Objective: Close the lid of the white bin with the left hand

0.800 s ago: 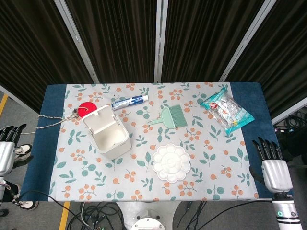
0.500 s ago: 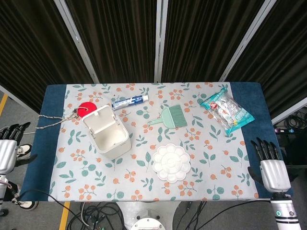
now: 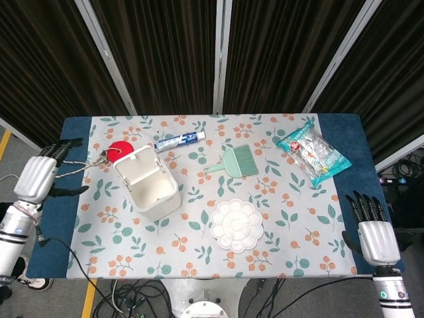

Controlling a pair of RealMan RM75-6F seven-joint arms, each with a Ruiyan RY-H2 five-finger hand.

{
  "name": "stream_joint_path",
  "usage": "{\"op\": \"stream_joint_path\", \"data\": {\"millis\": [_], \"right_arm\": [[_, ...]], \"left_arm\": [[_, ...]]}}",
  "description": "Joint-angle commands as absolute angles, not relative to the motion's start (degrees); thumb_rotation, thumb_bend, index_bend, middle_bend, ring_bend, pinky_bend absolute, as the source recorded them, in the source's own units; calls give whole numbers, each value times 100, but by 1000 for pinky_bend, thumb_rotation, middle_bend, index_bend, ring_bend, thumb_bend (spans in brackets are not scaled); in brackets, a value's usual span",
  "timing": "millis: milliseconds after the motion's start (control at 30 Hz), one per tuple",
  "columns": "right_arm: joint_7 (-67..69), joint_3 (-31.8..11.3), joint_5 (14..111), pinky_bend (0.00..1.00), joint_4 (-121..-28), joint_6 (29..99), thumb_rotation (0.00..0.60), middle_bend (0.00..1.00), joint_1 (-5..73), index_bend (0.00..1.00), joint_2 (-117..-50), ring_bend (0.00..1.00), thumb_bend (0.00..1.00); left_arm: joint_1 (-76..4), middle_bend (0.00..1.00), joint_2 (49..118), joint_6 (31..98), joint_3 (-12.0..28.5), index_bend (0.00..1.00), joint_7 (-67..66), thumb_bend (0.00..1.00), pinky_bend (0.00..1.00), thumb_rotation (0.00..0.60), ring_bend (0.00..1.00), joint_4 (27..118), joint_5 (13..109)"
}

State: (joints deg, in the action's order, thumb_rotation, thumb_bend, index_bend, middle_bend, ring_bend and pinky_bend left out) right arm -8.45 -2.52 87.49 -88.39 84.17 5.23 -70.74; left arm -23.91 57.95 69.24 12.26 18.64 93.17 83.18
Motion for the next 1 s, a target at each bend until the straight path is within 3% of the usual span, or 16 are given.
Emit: {"op": "stream_joint_path", "data": {"millis": [33,367,500,700,1000], "right_arm": [[-825,-260,8729,0,-8816,8405,600,0,526,0,-7084,0,231],[-684,-259,8699,0,-8698,8376,600,0,528,0,-7099,0,231],[-637,-256,8689,0,-8648,8349,600,0,538,0,-7125,0,231],[-585,-249,8706,0,-8594,8347,600,0,544,0,-7149,0,232],[-500,-246,8668,0,-8519,8319,600,0,540,0,-7164,0,232]], "left_arm": [[-2783,199,5662,6369,1385,145,2381,0,189,526,133,9551,8203],[-3413,231,5388,5523,1658,173,3739,0,249,312,142,9739,8080],[-3597,288,5300,5178,1685,184,4093,0,320,299,209,9849,7994],[-3845,290,5281,4751,1647,184,3691,0,354,263,223,9890,7677],[-4059,315,5247,4327,1620,185,3659,0,410,260,279,9944,7473]]}}
